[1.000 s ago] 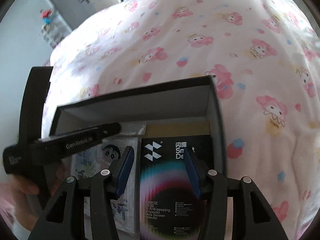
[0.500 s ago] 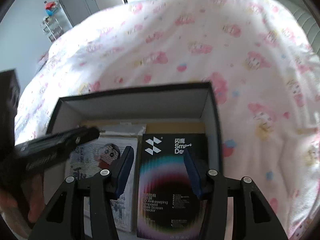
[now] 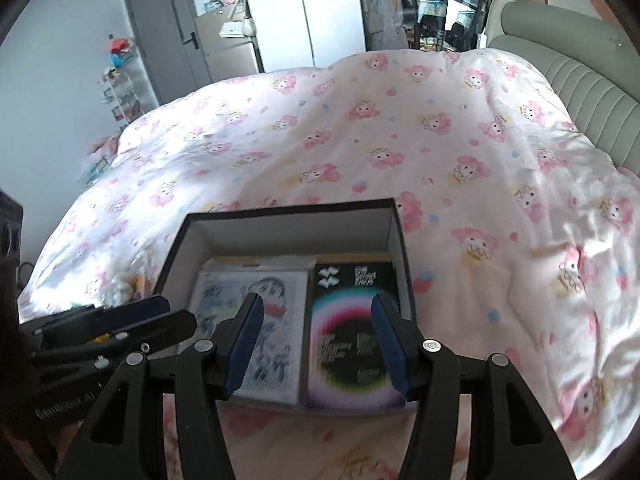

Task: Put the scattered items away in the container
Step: 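Lift the left gripper out of the box, then move the left gripper over the pile of scattered items toward the wooden comb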

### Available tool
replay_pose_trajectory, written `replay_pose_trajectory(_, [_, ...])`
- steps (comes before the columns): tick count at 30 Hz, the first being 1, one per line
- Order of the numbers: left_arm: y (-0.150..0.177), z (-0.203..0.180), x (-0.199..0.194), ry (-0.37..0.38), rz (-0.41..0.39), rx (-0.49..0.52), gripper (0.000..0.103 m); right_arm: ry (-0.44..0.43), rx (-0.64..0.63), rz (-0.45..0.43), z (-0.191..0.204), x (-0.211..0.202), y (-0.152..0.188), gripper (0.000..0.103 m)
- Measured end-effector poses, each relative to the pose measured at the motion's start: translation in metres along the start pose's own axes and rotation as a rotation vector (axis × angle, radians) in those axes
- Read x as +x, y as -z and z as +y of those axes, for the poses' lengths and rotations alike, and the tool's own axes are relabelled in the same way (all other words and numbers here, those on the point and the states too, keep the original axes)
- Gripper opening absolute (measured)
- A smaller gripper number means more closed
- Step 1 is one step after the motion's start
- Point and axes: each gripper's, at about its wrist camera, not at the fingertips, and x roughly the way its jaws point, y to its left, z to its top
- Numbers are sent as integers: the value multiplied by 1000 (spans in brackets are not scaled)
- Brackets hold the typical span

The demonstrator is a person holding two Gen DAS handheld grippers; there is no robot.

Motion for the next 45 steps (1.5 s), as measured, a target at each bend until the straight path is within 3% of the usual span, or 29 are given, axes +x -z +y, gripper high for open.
replay_pose_trajectory(12, [42, 2, -43, 48, -2, -7, 40, 3, -22, -9, 37, -39, 43, 53])
replay_pose_trajectory(18, [59, 15, -61, 35, -19, -9, 40, -41, -43, 13, 56, -43, 53, 53])
replay_pose_trajectory(25, [77, 65, -79, -36, -23, -109, 40, -79, -93, 61, 100, -23, 58, 52])
replay_pose_trajectory(34, [116, 158, -120, -133, -81, -285, 40, -206, -239, 141, 199, 13, 64, 52])
replay_pose_trajectory(40, [136, 217, -133, -171, -120, -396, 40, -359, -254, 289, 247, 53, 69, 52])
replay_pose_trajectory(45, [145, 266, -127, -180, -89, -471, 40, -292, -278, 297, 264, 77, 67, 52])
